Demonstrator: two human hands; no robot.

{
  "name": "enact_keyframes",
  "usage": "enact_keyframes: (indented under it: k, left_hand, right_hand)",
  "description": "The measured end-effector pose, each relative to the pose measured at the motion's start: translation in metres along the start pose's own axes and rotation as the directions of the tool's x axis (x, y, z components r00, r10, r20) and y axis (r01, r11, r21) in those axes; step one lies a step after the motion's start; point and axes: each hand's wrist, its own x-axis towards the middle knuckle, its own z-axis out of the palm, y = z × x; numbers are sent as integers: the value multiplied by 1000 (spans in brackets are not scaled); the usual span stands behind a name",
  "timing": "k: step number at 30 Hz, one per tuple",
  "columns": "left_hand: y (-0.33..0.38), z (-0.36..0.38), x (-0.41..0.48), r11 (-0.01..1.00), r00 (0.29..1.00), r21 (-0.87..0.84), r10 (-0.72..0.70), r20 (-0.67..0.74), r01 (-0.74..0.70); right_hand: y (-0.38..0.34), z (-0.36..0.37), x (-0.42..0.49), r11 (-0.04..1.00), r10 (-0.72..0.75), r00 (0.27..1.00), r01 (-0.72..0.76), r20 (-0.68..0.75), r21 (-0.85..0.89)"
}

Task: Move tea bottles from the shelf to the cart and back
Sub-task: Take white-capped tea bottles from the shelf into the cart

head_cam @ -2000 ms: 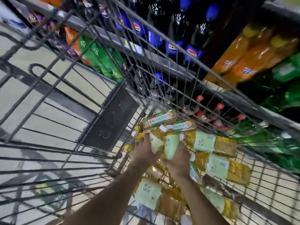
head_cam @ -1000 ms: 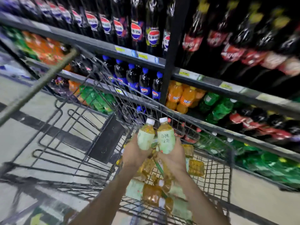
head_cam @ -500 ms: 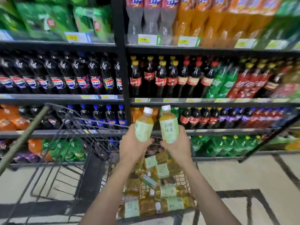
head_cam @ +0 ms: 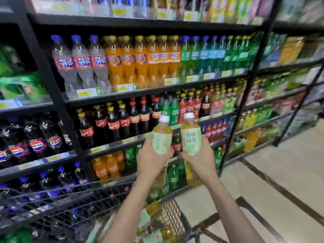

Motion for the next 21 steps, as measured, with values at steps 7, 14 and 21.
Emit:
enact_keyframes:
  k: [7,14,21]
  left_hand:
    - [96,79,-11,983,985,-114,151,87,-141]
    - [179,157,-26,950,958,-174,275,83,-257]
    - [245,223,-29,917,918,-195,376,127,-349]
  right_hand:
    - [4,-124,20,998,-51,977,44,-209,-34]
    - [19,-234,29,991,-127,925,107,-357,-75]
    - [42,-318,40,987,-143,868,91,-475,-131]
